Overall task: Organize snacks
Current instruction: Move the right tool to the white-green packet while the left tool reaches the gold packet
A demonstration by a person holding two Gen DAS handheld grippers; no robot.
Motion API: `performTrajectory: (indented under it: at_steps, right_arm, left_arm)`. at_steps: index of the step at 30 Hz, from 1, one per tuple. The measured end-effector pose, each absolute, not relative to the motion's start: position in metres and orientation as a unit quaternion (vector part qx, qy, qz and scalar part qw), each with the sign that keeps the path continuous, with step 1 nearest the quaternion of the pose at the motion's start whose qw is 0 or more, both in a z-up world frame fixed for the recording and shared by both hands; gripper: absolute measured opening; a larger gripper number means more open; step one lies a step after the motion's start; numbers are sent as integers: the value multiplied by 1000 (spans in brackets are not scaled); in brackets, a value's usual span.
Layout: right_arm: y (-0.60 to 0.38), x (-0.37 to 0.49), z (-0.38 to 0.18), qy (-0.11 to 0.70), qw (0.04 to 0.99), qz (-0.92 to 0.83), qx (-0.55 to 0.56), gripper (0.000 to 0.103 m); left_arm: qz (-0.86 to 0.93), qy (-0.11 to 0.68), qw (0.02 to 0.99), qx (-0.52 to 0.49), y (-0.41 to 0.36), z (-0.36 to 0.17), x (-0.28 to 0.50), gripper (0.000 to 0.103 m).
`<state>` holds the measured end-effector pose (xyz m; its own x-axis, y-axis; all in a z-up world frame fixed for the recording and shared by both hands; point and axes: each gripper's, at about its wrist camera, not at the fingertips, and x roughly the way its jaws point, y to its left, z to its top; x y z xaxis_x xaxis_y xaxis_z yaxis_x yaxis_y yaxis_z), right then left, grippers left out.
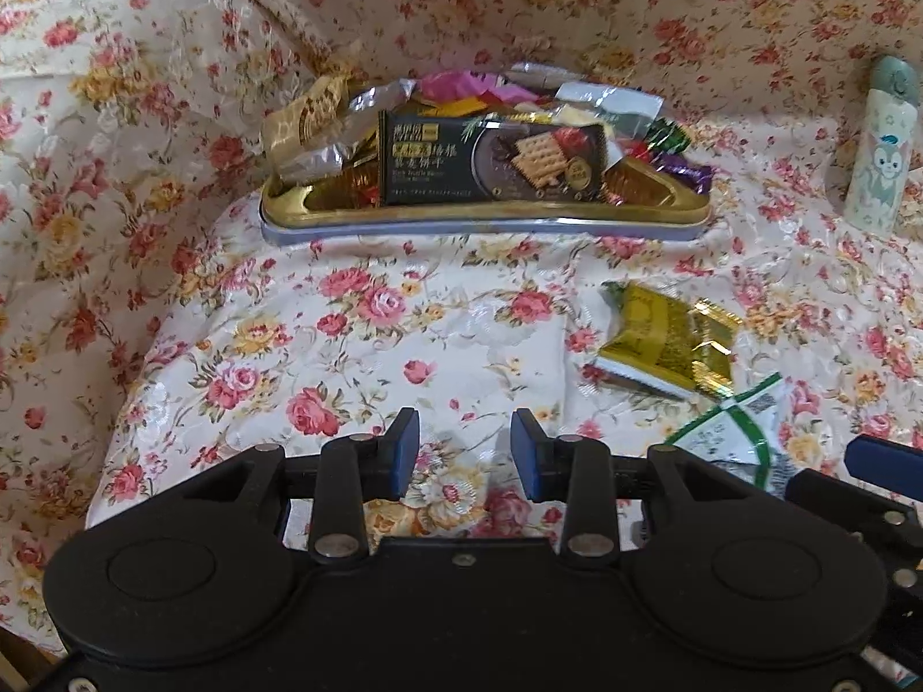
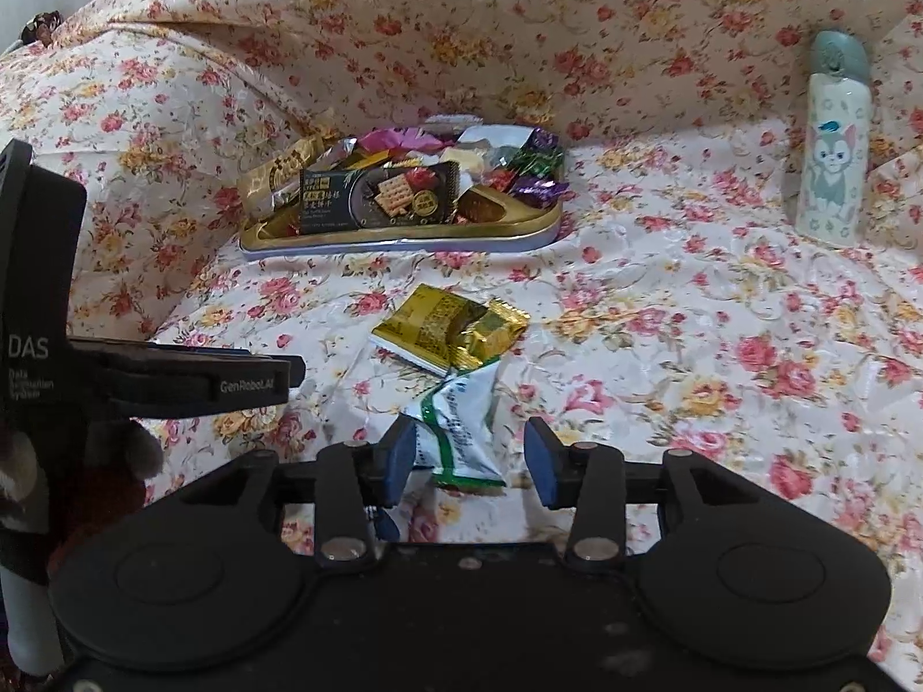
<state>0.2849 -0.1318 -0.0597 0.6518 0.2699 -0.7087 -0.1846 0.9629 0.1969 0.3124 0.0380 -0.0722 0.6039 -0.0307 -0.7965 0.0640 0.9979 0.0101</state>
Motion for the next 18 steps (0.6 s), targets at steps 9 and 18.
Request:
performTrajectory:
  at_steps: [9, 18]
  right_arm:
    - [-120, 307, -81, 416, 899, 121, 56, 53]
    - [-114, 321, -93, 418, 898, 126, 58, 54]
  left_arm:
    - [-33, 451, 892, 9, 43, -83, 315, 45]
    - [-41, 453, 890, 12, 44, -82, 317, 45]
